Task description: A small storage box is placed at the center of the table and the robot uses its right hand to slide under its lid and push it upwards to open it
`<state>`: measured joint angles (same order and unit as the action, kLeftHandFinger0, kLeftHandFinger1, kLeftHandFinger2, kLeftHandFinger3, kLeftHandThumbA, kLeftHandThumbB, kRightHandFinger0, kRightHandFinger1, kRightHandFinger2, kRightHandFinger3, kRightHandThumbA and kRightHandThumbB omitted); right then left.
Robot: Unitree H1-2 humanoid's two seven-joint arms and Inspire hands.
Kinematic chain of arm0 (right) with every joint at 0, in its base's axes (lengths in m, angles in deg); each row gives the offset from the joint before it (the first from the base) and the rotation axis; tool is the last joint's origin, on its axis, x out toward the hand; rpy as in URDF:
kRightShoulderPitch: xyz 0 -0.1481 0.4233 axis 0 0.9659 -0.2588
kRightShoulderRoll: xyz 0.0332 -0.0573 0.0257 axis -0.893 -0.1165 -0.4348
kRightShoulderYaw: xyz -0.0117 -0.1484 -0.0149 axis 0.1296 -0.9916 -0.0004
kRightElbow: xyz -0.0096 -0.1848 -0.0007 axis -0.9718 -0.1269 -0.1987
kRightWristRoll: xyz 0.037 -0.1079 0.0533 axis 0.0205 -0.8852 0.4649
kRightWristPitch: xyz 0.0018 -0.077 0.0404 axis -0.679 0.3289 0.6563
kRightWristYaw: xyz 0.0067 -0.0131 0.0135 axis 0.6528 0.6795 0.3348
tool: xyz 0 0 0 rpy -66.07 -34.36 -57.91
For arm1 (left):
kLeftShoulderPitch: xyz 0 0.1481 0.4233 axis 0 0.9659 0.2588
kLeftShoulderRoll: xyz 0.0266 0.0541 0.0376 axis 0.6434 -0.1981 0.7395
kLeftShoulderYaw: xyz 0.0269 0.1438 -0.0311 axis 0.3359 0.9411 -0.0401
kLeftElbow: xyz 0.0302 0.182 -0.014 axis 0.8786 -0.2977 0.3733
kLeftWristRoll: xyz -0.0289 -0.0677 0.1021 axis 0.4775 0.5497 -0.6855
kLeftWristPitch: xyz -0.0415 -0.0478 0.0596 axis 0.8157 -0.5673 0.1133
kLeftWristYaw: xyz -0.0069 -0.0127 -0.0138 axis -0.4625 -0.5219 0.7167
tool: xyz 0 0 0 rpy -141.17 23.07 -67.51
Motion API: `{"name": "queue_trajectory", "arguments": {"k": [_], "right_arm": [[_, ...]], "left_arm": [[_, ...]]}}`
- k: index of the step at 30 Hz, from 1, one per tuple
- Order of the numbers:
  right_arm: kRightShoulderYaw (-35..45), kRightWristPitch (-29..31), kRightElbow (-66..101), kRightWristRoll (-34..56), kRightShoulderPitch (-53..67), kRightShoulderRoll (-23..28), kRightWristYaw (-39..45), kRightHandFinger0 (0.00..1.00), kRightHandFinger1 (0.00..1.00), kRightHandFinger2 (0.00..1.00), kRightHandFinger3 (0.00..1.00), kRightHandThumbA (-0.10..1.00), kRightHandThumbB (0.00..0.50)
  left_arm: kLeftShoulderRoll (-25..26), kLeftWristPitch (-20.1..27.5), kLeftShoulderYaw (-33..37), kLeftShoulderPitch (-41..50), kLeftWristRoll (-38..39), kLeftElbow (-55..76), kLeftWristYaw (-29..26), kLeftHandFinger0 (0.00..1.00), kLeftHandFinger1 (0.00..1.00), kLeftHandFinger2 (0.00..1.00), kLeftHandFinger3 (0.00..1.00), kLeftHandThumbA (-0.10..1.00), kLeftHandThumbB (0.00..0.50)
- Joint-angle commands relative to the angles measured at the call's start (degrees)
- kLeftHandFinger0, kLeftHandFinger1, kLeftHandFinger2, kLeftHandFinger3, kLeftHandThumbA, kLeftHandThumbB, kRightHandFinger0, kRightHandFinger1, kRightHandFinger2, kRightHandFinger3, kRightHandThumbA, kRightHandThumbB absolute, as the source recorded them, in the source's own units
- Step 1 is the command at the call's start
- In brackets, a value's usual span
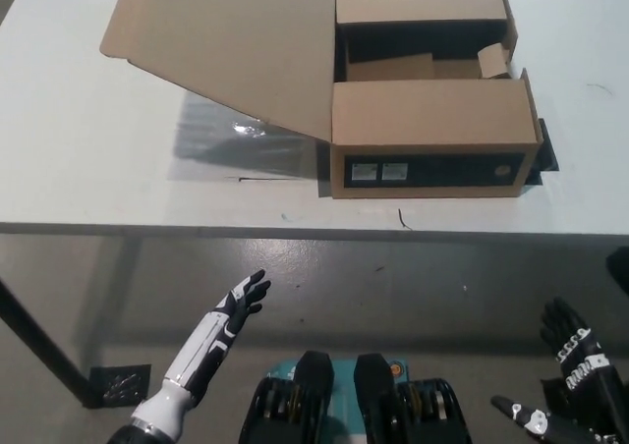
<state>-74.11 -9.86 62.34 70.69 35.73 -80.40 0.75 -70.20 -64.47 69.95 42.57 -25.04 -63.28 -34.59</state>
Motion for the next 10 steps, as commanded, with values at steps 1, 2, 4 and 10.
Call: {"name": "queue_trajectory", "arguments": {"k": [1,2,4,10], "right_arm": [[-0.08,5.21,-1.43,0.87,-0.90,-0.16,1.29,1.00,1.00,1.00,1.00,1.00,0.370],[-0.01,5.42,-1.77,0.94,-0.91,-0.15,1.31,1.00,1.00,1.00,1.00,1.00,0.369],[0.21,5.66,-2.14,1.14,-0.78,-0.07,1.26,1.00,1.00,1.00,1.00,1.00,0.370],[0.26,5.13,-1.72,1.98,-0.07,-0.13,1.32,1.00,1.00,1.00,1.00,1.00,0.380]], "left_arm": [[-0.03,2.40,-0.76,-0.08,0.90,0.29,-0.87,1.00,1.00,1.00,1.00,1.00,0.500],[0.02,2.57,-0.80,-0.15,0.53,0.13,-1.07,1.00,1.00,1.00,1.00,1.00,0.500],[-0.06,2.80,-0.76,-0.26,-0.06,-0.15,-1.35,1.00,1.00,1.00,1.00,1.00,0.500],[0.07,2.73,-0.85,-0.24,0.21,-0.67,-1.13,1.00,1.00,1.00,1.00,1.00,0.500]]}}
